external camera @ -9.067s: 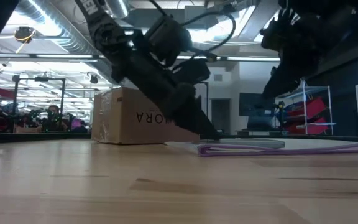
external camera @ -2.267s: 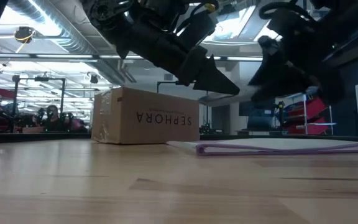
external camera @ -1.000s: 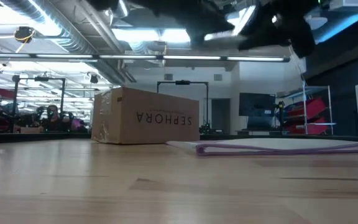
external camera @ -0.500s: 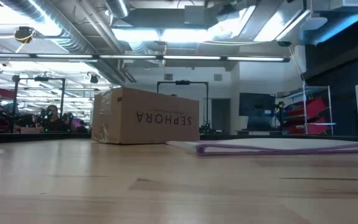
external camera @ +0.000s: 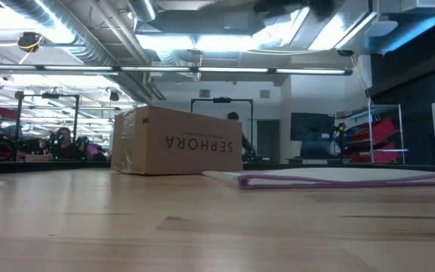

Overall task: Unpack boxes
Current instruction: Open the cutter

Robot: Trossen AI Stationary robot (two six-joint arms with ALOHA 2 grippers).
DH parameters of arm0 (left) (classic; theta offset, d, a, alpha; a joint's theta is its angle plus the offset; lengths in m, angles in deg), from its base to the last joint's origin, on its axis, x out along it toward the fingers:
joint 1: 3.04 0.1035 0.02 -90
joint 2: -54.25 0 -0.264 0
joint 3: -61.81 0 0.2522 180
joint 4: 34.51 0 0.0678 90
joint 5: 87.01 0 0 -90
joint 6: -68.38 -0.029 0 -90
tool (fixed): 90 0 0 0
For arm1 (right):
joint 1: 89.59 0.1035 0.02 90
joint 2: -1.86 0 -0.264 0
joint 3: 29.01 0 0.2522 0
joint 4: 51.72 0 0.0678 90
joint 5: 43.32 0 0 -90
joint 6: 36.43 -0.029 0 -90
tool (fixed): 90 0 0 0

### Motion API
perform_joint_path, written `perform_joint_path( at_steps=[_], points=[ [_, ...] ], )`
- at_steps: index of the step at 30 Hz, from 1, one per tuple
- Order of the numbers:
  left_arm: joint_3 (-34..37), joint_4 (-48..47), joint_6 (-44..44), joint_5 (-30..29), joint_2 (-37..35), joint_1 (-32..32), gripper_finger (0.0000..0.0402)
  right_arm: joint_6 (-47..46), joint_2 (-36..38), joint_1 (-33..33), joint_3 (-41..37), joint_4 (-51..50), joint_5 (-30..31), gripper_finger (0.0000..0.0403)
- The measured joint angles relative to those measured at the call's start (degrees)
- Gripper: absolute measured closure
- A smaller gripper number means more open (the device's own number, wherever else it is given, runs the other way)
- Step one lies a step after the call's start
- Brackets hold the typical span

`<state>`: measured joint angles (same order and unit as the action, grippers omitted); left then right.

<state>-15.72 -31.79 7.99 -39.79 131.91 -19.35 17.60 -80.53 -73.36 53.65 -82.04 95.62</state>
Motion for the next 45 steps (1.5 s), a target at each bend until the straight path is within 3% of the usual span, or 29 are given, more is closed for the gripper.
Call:
perform_joint_path(
  at_steps=[7,13,20,26,38,45],
  points=[
    [0.1,-17.7,3.3,1.5,-6.9,0.3,0.0164,1.8,-3.0,-4.0,1.7,9.6,0.6,0.029],
    [0.1,-26.0,3.1,1.9,-11.4,0.5,0.0164,3.8,-7.5,-5.9,8.4,6.0,-0.5,0.029],
    [0.1,-26.5,3.0,1.9,-11.7,1.2,0.0164,6.3,-9.9,-5.7,10.5,8.4,0.4,0.029],
    [0.2,-23.7,3.0,1.9,-11.4,-0.2,0.0164,8.1,-9.9,-2.7,10.5,12.7,6.2,0.029],
    [0.2,-21.7,-0.3,0.6,-6.3,-5.1,0.0164,11.7,-9.9,3.9,10.5,12.0,14.8,0.029],
    [0.2,-17.2,-2.8,-1.4,-4.0,-5.8,0.0164,10.8,-9.9,6.5,10.5,10.0,16.6,0.029]
  ],
)
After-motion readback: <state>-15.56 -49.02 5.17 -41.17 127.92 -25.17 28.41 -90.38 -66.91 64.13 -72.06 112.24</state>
